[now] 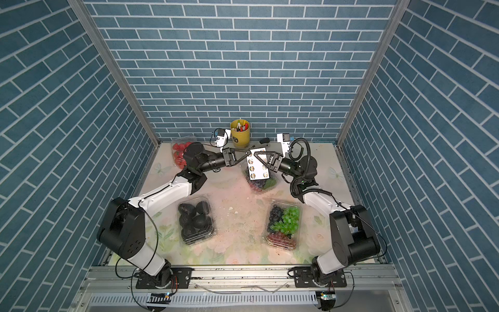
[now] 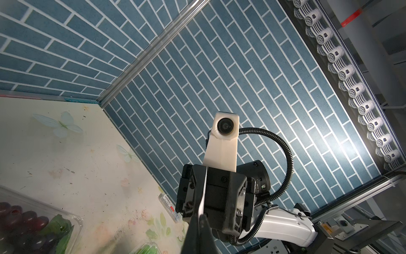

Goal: Label fruit boxes
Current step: Pick up the label sticker from the center of the board, then adjust the label sticker.

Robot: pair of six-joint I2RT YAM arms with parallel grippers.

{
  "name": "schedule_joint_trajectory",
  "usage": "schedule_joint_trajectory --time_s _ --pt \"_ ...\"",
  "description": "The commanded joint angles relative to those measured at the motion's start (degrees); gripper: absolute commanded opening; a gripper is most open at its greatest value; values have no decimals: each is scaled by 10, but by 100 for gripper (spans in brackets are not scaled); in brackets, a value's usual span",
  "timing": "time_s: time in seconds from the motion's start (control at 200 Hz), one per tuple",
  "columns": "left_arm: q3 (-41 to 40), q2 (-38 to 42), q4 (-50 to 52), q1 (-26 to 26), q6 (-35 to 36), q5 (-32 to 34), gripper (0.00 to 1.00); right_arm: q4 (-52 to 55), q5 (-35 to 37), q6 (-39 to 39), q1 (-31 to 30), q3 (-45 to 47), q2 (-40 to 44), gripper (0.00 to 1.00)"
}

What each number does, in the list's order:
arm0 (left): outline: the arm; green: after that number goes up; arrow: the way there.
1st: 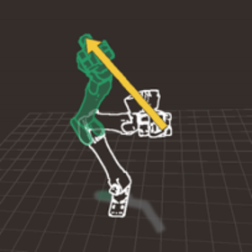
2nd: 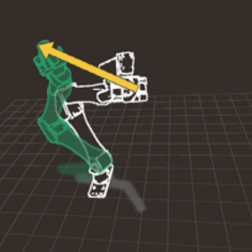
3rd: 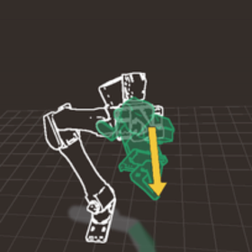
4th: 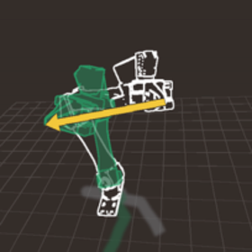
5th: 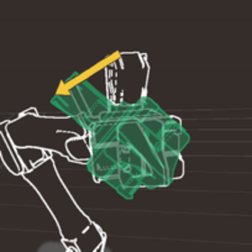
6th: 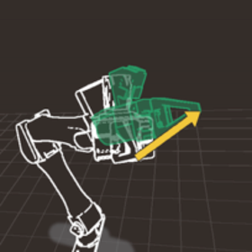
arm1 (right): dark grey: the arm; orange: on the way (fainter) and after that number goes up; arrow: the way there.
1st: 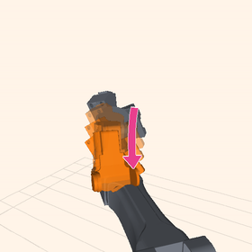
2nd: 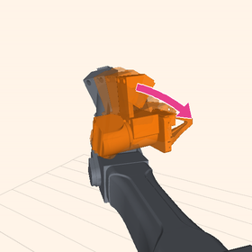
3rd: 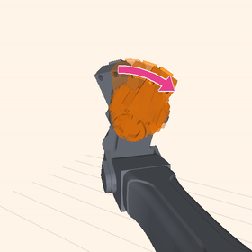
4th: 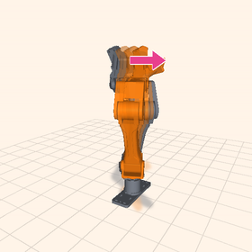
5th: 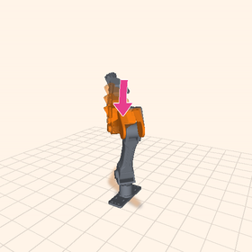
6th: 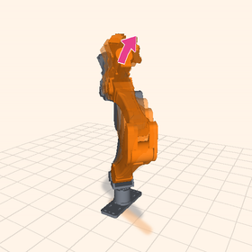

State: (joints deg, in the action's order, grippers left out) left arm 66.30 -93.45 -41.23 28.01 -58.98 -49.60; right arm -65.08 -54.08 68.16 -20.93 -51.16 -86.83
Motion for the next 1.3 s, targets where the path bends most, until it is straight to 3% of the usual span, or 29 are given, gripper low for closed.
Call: schedule_joint_trajectory --time_s 0.0,0.075,0.28,0.77,1.295 --pt "13 3 -32 -7 -11 -11 0 -17 -12 6 3 -7 13 24" --pt "13 0 -39 -8 -17 -12 0 -15 -12 4 3 -5 14 21" --pt "9 2 -51 -7 -24 -14 0 24 -14 -16 3 -17 15 0" --pt "0 -17 -147 -3 -93 -33 0 19 -21 -15 -5 -30 14 0" --pt "-4 -31 -136 -1 -85 -35 0 14 -29 -15 -19 -40 16 0"
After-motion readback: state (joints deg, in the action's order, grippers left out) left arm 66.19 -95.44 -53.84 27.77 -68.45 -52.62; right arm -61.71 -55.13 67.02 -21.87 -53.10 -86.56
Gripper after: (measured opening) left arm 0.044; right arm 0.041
